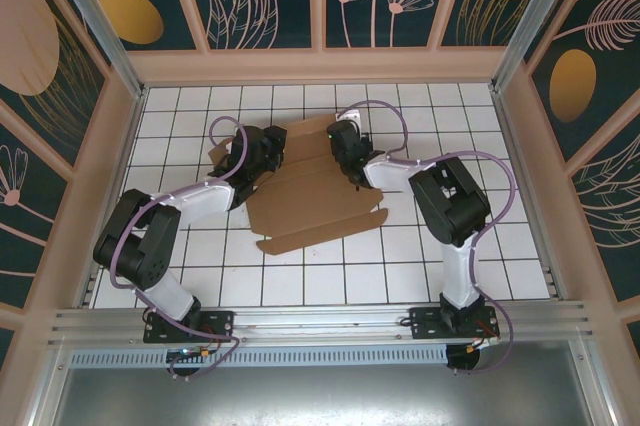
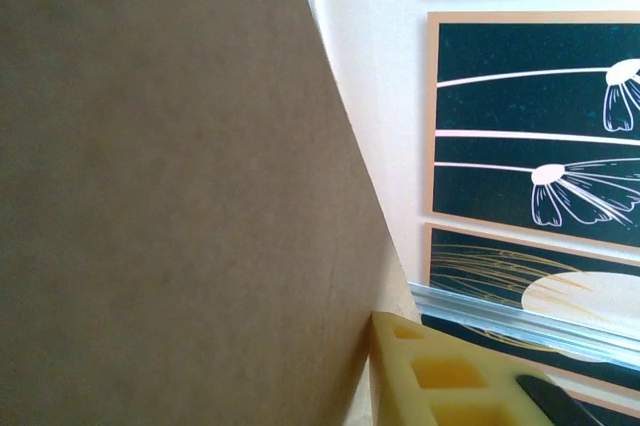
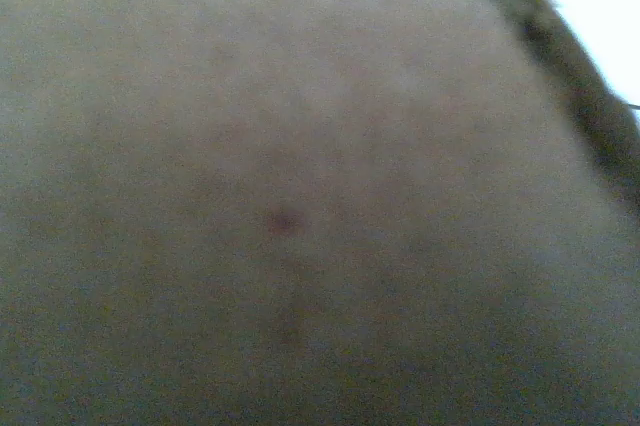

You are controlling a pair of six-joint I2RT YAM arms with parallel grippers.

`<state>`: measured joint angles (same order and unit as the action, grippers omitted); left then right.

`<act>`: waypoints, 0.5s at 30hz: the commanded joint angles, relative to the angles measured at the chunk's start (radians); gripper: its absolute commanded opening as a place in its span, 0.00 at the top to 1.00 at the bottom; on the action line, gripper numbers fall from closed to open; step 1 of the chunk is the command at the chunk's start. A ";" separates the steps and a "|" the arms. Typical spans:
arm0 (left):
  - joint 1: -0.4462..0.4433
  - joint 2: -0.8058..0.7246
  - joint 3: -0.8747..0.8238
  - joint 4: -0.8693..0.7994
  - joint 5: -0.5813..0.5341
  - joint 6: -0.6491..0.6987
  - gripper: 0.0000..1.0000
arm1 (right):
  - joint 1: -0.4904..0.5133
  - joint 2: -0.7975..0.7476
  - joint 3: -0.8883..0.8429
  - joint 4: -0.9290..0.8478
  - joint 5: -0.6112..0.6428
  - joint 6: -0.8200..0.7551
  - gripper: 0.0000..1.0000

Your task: Fold the paper box

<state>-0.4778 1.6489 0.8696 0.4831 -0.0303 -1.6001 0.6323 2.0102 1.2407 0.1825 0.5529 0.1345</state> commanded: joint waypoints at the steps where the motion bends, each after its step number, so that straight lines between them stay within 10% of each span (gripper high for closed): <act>1: -0.008 0.029 -0.016 -0.078 0.046 -0.011 0.72 | -0.006 0.075 0.015 -0.170 0.091 0.046 1.00; 15: -0.009 -0.180 -0.047 -0.245 0.016 0.247 0.45 | -0.036 -0.100 -0.210 0.014 -0.033 -0.033 1.00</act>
<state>-0.4793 1.5497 0.8352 0.3561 -0.0132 -1.4834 0.6220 1.9362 1.1084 0.2714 0.5323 0.1360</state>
